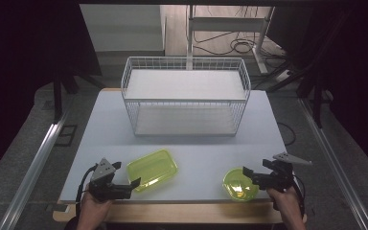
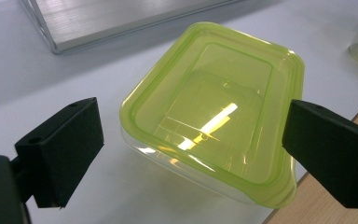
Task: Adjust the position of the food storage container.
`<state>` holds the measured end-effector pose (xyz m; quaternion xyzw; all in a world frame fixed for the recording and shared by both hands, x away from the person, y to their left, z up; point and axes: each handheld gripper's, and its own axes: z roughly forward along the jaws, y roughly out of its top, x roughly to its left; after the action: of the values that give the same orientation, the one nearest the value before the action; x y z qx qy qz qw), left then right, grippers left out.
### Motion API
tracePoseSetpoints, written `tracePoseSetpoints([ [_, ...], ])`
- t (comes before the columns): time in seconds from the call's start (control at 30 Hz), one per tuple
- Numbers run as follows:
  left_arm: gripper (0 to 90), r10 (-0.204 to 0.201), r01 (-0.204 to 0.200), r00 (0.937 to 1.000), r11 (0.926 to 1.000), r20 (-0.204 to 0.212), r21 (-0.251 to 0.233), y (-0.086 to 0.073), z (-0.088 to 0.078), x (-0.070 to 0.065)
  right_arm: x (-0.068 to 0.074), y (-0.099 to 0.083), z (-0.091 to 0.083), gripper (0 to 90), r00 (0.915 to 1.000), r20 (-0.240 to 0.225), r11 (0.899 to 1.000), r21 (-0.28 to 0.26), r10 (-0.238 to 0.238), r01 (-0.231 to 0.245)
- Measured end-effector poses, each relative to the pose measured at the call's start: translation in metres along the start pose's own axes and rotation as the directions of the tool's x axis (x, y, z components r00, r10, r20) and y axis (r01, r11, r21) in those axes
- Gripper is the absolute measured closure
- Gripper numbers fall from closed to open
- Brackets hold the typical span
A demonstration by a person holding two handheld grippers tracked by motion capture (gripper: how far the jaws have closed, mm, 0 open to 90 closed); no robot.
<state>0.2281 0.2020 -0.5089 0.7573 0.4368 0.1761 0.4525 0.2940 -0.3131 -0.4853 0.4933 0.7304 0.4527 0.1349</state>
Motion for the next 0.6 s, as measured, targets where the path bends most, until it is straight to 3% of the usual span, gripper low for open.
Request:
tracePoseSetpoints([
  [0.3, 2.5, 0.015, -0.016, 0.9998, 0.9982, 0.011, 0.058, 0.005, 0.000, -0.008, 0.008, 0.000, 0.003, 0.0, 0.9981, 0.023, 0.997, 0.042, -0.058, 0.057],
  [0.53, 7.9, 0.037, -0.038, 0.9987, 0.9986, 0.035, 0.037, 0.008, -0.002, -0.014, 0.009, 0.000, 0.002, 1.2, 0.9981, 0.031, 0.998, 0.046, -0.053, 0.051],
  [0.6, 14.2, 0.054, -0.055, 0.9976, 0.9983, 0.045, 0.022, 0.010, -0.004, -0.018, 0.009, 0.000, 0.002, 2.2, 0.9979, 0.036, 0.998, 0.043, -0.054, 0.053],
])
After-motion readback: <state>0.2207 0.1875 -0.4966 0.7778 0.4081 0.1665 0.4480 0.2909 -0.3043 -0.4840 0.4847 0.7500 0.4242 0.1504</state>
